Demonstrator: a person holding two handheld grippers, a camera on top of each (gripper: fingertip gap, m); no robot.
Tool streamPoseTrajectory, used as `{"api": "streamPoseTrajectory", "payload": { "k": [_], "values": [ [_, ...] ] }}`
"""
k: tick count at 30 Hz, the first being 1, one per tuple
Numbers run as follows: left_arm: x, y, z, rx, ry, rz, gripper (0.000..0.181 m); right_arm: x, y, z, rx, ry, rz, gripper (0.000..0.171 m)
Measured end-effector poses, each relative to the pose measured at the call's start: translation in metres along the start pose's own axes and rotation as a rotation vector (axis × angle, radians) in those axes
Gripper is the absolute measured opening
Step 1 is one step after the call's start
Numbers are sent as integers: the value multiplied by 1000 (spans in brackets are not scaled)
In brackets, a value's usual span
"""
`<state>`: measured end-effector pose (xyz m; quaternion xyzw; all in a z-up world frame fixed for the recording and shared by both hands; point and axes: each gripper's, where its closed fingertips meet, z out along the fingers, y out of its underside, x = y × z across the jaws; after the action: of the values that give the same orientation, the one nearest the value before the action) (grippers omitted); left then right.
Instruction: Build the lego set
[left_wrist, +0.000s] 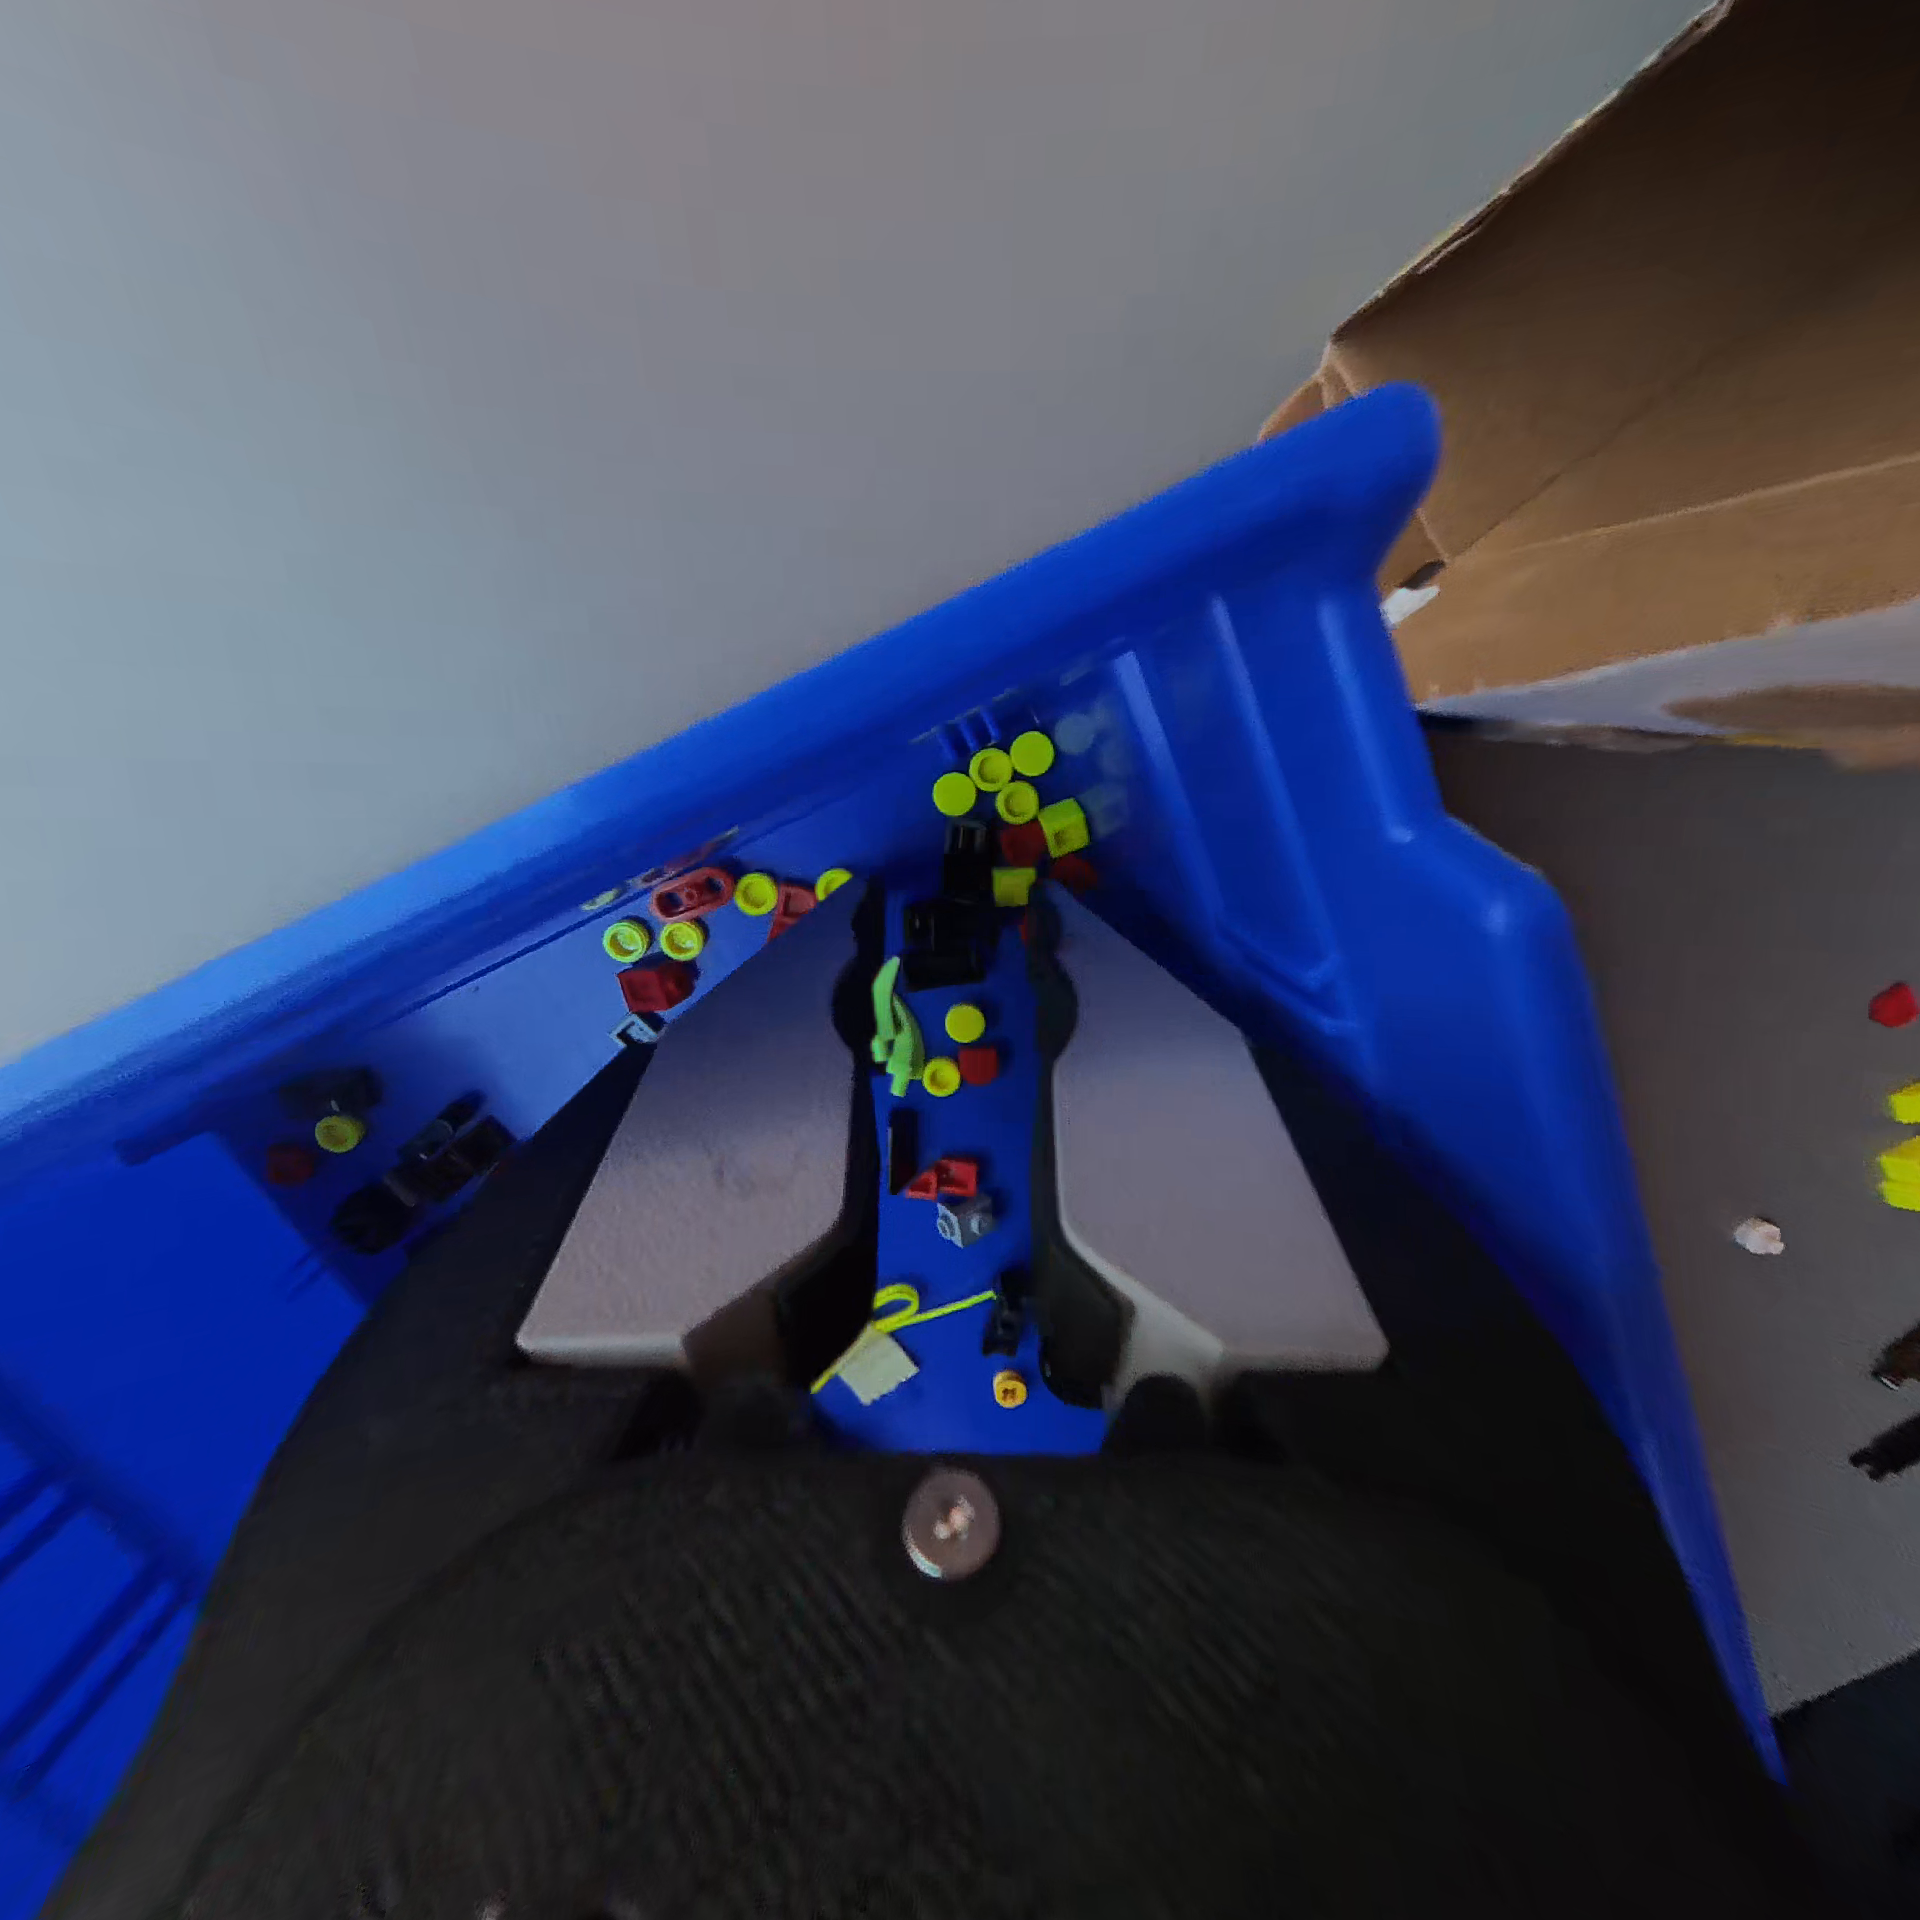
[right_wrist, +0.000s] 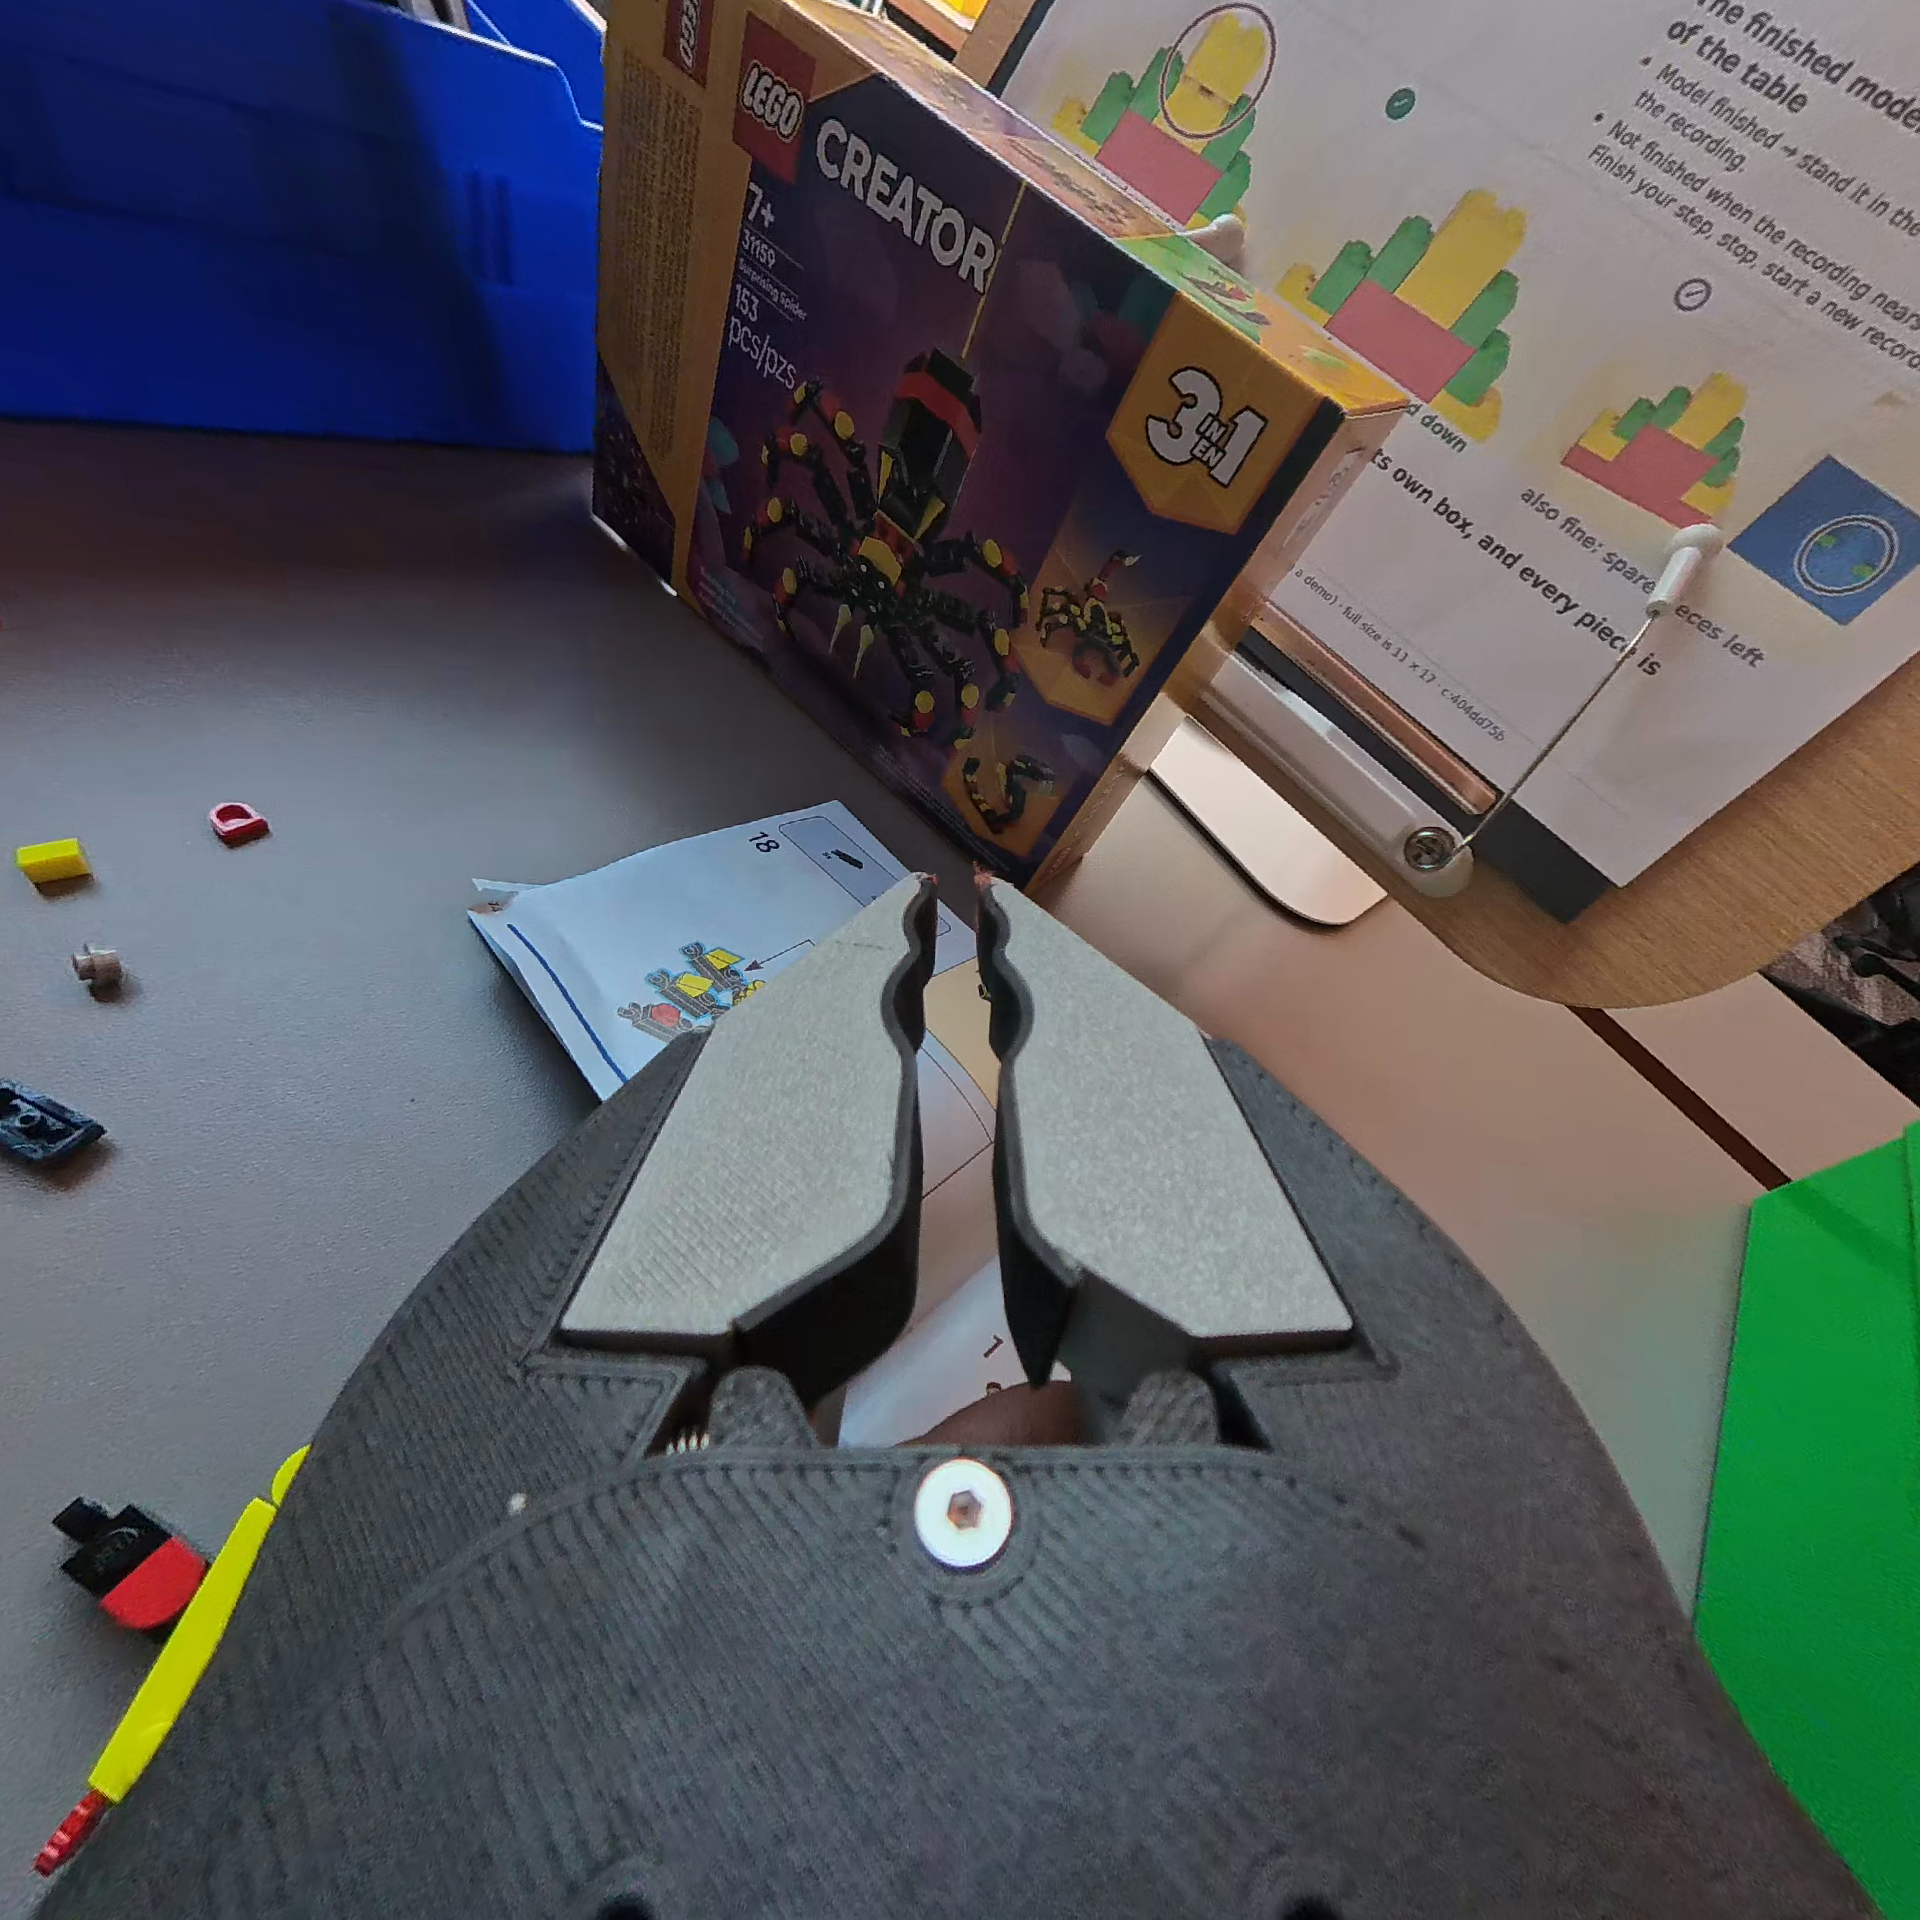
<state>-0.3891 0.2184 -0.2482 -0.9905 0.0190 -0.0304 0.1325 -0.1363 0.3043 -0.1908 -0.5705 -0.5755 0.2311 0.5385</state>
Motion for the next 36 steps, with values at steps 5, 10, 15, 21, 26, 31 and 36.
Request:
{"api": "streamPoseTrajectory", "payload": {
  "k": [5,10,15,21,26,31,36],
  "values": [
    [-3,4,-1,-20,-29,24,17,0,0,0,2,0,-4,3],
    [-14,12,-4,-44,-35,9,15,-1,0,0,2,-2,-5,3],
    [-17,12,-9,-29,-29,2,12,-1,0,0,1,-3,-10,3],
    [5,1,-11,15,44,41,8,-2,0,0,2,-5,-13,3],
    [9,1,-4,-10,34,68,6,-2,-1,0,4,-4,-13,3],
    [9,1,-5,-10,34,72,8,-2,0,0,3,-7,-12,3],
    [6,-2,-8,11,20,82,6,-3,0,0,2,-8,-16,3]
  ]
}}
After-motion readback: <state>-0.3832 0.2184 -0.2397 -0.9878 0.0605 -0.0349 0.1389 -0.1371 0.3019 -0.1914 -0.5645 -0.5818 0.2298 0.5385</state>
